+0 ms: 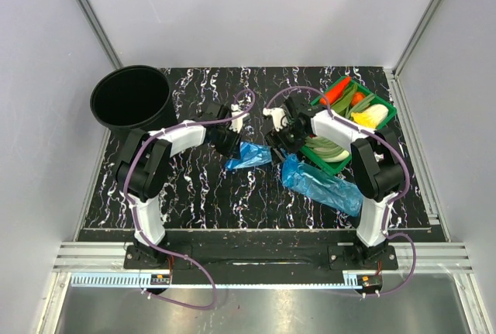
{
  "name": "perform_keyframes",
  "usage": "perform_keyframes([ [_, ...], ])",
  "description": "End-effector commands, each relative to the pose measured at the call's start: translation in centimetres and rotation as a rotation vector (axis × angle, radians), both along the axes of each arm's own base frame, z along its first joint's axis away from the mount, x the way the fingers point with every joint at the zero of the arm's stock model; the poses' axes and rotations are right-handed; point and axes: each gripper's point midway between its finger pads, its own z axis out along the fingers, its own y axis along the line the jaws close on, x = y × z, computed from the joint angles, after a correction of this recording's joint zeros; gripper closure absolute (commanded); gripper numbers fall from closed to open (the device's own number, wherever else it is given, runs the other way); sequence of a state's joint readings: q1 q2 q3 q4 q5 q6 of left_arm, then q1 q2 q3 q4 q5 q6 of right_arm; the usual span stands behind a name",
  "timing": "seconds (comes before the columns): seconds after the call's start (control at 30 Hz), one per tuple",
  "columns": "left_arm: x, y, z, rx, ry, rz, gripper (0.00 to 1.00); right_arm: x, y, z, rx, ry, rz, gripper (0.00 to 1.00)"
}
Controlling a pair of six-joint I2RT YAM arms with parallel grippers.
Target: Put the trash bags into the trash bin
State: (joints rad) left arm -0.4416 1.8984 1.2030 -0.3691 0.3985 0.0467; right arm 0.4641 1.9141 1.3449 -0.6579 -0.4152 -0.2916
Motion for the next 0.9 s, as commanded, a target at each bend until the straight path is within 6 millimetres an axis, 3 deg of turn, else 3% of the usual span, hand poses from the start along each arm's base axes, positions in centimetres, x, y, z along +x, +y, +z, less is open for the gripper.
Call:
perform_keyframes([
  [0.0, -0.7, -1.2, 2.6, -0.082, -0.026, -0.064, 1.0, 2.0, 2.5, 2.5, 0.089, -0.057, 0.054, 0.15],
  [0.23, -1.3, -1.4, 3.0, -0.105, -0.016, -0.076, 1.0, 1.7, 3.9, -0.3, 0.096, 0.004, 0.095, 0.15],
  [0.47, -1.1, -1.2, 3.6, -0.104, -0.041, -0.073, 1.0, -0.3, 3.4, -2.4, 0.076, 0.051, 0.092, 0.26],
  [0.6, -1.2, -1.2, 3.6, -0.108, -0.038, -0.073, 1.0, -0.6, 3.2, -2.7, 0.048, 0.043, 0.089, 0.41],
  [0.87, -1.5, -1.3, 4.1, -0.133, -0.04, -0.082, 1.0, -1.5, 3.2, -4.1, -0.049, 0.023, 0.067, 0.83],
])
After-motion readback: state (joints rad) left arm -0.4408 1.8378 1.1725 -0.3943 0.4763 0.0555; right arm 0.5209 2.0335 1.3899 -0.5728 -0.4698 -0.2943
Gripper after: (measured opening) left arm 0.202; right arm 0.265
